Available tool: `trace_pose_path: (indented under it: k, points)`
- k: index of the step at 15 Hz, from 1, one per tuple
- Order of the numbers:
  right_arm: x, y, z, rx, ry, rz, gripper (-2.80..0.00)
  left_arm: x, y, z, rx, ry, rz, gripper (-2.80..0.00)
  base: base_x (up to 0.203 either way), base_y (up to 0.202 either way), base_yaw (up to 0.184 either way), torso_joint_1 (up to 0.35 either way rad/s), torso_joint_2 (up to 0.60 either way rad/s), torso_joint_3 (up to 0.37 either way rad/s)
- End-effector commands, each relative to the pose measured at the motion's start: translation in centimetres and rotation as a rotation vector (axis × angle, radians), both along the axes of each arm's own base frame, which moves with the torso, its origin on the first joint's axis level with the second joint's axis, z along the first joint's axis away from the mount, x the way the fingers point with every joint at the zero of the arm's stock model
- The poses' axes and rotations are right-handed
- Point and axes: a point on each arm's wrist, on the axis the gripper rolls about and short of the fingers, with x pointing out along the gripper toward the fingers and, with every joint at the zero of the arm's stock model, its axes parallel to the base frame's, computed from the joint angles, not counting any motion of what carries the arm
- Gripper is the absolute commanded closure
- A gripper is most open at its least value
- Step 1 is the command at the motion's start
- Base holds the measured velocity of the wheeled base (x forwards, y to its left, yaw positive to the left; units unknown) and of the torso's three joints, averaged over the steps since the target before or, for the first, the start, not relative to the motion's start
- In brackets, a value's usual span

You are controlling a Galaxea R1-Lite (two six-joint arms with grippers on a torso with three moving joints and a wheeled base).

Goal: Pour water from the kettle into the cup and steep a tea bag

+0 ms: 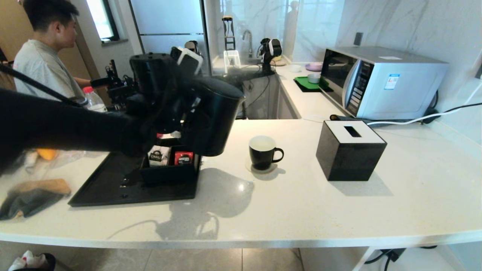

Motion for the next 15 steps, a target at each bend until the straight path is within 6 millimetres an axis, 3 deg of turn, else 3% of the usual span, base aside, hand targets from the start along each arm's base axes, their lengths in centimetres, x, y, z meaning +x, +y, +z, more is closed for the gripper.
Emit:
trace_pose_path:
  k: [1, 8, 11, 15]
  points:
    - [0.0, 0.0, 0.0, -0.001, 0.001, 0.001, 0.0, -1.8, 2.2, 1.9, -0.043, -0.052, 0.053, 0.0, 0.0, 0.0, 0.0, 0.0, 0.0, 0.0]
    - [0.0, 0.0, 0.0, 0.0, 0.001, 0.001, 0.0, -7.3, 11.7, 5.3, -0.167, -0.187, 0.29, 0.0, 0.0, 0.0, 0.0, 0.0, 0.0, 0.0]
    - [0.0, 0.0, 0.0, 0.0, 0.001, 0.0, 0.0, -10.2, 15.8, 5.1, -0.199, -0.212, 0.416, 0.0, 0.0, 0.0, 0.0, 0.0, 0.0, 0.0]
    - [0.0, 0.0, 0.0, -0.001, 0.001, 0.001, 0.0, -13.5, 19.4, 3.8, -0.238, -0.221, 0.516, 0.0, 0.0, 0.0, 0.0, 0.0, 0.0, 0.0]
